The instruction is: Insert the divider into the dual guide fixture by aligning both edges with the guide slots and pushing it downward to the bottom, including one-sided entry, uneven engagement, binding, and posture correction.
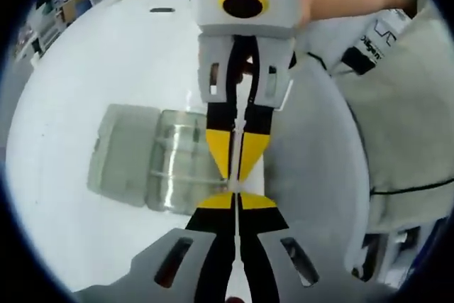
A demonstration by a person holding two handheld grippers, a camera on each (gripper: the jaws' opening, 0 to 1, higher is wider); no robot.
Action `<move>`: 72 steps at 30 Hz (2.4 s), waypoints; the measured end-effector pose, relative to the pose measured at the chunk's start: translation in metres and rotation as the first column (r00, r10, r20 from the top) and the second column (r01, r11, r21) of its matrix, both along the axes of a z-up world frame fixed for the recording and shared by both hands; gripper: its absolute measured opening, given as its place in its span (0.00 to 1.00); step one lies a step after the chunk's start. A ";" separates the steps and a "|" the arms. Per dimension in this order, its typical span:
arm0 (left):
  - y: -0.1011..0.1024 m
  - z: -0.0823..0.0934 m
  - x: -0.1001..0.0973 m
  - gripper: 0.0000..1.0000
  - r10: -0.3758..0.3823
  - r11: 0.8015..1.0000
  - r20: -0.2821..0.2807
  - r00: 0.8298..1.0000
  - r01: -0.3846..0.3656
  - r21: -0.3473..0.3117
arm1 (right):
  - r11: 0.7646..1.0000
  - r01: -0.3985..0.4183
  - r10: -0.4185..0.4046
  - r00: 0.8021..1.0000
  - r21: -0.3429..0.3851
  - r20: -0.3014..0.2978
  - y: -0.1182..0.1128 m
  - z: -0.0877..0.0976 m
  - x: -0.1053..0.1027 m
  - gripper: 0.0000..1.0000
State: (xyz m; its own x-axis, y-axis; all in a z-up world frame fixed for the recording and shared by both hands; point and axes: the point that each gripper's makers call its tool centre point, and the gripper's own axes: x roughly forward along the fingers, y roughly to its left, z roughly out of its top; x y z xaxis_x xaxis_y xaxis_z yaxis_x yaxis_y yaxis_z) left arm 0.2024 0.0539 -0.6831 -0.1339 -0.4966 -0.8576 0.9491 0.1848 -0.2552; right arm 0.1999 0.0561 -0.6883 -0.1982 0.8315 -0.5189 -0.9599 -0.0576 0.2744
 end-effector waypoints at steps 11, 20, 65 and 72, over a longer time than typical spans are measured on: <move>0.006 -0.003 0.009 0.00 -0.007 0.998 0.030 1.000 0.005 0.056 | 0.999 0.045 -0.045 0.999 -0.017 0.024 -0.005 -0.001 0.012 0.07; 0.009 -0.008 0.013 0.00 -0.025 0.992 0.041 0.999 0.019 0.123 | 0.999 0.049 -0.048 0.996 -0.023 0.072 -0.005 -0.001 0.015 0.14; 0.013 -0.032 0.036 0.00 -0.052 0.939 0.133 0.990 0.004 0.343 | 0.989 0.121 -0.104 0.978 -0.084 0.182 -0.042 -0.014 0.015 0.48; 0.014 -0.036 0.039 0.00 -0.050 0.933 0.147 0.988 -0.006 0.361 | 0.989 0.124 -0.107 0.978 -0.083 0.181 -0.046 -0.013 0.012 0.49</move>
State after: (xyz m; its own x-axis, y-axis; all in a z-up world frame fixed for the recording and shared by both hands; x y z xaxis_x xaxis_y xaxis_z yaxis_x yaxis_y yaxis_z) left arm 0.2419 0.0684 -0.7189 0.0037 -0.1499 -0.9887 0.9760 0.2160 -0.0291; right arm 0.2116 0.0098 -0.7013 -0.0030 0.7896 -0.6136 -0.9922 0.0742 0.1002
